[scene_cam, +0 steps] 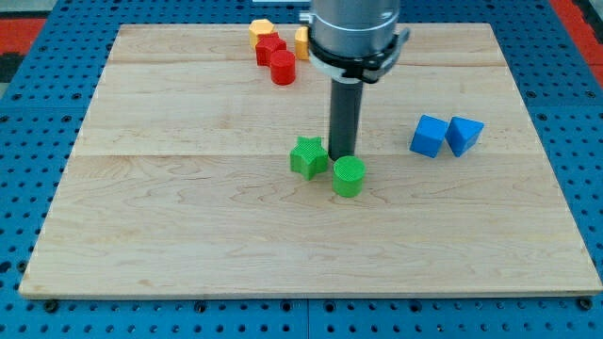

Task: Place the green blocks vertical to the red circle

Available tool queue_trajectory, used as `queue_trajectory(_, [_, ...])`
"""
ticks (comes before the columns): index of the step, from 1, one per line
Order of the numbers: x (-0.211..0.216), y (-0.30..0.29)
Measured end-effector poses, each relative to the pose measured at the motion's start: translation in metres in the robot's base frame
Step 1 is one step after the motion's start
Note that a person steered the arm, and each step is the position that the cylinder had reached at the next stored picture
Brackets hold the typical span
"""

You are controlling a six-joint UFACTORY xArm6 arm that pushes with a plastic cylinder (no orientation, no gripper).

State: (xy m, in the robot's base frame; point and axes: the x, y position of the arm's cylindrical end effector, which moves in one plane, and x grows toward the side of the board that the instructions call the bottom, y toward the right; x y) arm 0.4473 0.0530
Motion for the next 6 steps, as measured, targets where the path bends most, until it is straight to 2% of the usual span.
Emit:
queue_trajectory(1, [0.000,0.042])
queue_trajectory(2, [0.050,0.054])
queue_trajectory(3, [0.038,0.015])
queue_trajectory(4, [0.011,-0.054])
queue_trajectory(5, [0.010,-0.047])
queue_trajectory(6, [-0.013,-0.001])
